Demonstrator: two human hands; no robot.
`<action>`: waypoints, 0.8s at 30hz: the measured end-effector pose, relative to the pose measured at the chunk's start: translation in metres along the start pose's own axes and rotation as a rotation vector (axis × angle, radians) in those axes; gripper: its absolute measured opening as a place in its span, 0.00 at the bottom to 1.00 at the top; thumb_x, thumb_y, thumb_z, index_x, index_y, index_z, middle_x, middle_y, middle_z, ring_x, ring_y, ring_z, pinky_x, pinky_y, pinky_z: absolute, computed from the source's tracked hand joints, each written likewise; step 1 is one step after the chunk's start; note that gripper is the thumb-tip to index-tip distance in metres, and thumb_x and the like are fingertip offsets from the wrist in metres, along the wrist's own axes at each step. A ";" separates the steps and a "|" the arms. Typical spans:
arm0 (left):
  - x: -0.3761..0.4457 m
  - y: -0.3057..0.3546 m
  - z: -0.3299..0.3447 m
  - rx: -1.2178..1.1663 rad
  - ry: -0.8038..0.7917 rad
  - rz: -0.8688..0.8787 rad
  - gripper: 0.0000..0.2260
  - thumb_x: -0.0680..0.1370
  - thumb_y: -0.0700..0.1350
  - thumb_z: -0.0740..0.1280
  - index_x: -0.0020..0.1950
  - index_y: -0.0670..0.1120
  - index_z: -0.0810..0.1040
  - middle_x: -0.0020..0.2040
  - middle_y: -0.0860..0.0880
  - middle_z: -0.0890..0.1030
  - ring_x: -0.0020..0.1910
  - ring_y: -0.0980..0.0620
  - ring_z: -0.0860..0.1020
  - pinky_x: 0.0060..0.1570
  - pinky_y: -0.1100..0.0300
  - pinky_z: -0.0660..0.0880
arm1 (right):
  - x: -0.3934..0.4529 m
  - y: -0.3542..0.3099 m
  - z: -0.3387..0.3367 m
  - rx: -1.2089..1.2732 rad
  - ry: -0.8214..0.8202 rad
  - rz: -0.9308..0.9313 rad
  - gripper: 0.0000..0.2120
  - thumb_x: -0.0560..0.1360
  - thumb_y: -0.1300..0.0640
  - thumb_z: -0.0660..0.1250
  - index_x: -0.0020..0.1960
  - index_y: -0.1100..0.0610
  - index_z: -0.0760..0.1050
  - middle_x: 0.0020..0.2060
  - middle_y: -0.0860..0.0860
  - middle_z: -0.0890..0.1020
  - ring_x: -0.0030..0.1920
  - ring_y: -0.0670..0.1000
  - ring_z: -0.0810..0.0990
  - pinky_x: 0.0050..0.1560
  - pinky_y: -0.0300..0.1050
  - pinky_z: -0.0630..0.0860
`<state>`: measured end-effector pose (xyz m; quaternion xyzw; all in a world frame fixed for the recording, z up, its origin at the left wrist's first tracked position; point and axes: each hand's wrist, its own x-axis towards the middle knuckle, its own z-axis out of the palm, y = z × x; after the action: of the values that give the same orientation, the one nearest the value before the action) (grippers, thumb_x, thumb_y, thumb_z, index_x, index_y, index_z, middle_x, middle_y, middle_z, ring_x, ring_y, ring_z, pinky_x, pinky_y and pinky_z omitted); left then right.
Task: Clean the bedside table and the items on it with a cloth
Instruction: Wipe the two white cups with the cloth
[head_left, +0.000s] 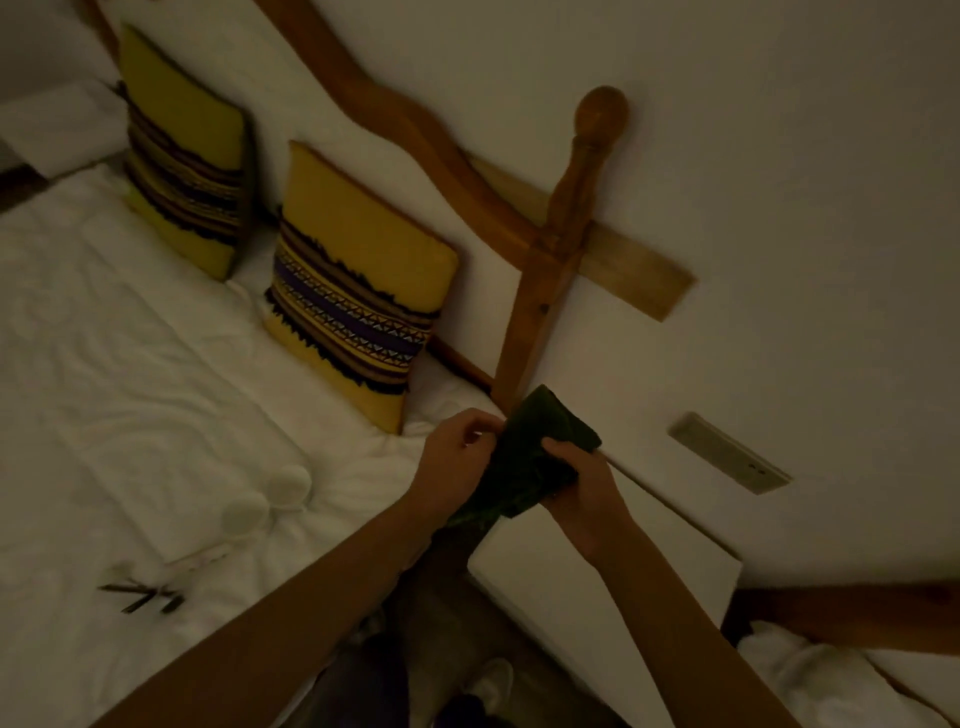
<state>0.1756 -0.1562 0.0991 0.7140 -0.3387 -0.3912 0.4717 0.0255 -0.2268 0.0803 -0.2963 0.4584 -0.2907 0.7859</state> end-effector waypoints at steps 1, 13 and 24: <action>0.002 -0.005 -0.010 0.017 0.030 -0.042 0.08 0.81 0.38 0.63 0.55 0.40 0.81 0.51 0.43 0.83 0.49 0.47 0.82 0.53 0.52 0.81 | 0.003 0.004 0.008 0.038 0.001 0.020 0.14 0.72 0.60 0.71 0.58 0.55 0.81 0.54 0.57 0.86 0.51 0.57 0.86 0.44 0.50 0.83; 0.006 -0.038 -0.043 -0.552 -0.111 -0.496 0.10 0.78 0.45 0.71 0.55 0.42 0.75 0.53 0.44 0.84 0.50 0.49 0.85 0.39 0.60 0.82 | 0.017 0.030 0.073 -0.065 -0.105 0.164 0.19 0.76 0.52 0.69 0.64 0.59 0.78 0.57 0.59 0.84 0.57 0.59 0.84 0.53 0.52 0.83; 0.017 -0.069 -0.048 -0.319 -0.208 -0.490 0.29 0.73 0.42 0.77 0.70 0.40 0.70 0.64 0.40 0.79 0.60 0.42 0.81 0.60 0.49 0.79 | 0.025 0.054 0.066 -0.176 0.136 0.262 0.07 0.74 0.60 0.74 0.51 0.58 0.81 0.48 0.56 0.86 0.46 0.55 0.86 0.37 0.47 0.83</action>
<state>0.2337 -0.1284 0.0418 0.6473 -0.1372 -0.6127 0.4322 0.1046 -0.1967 0.0538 -0.2813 0.5689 -0.1640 0.7552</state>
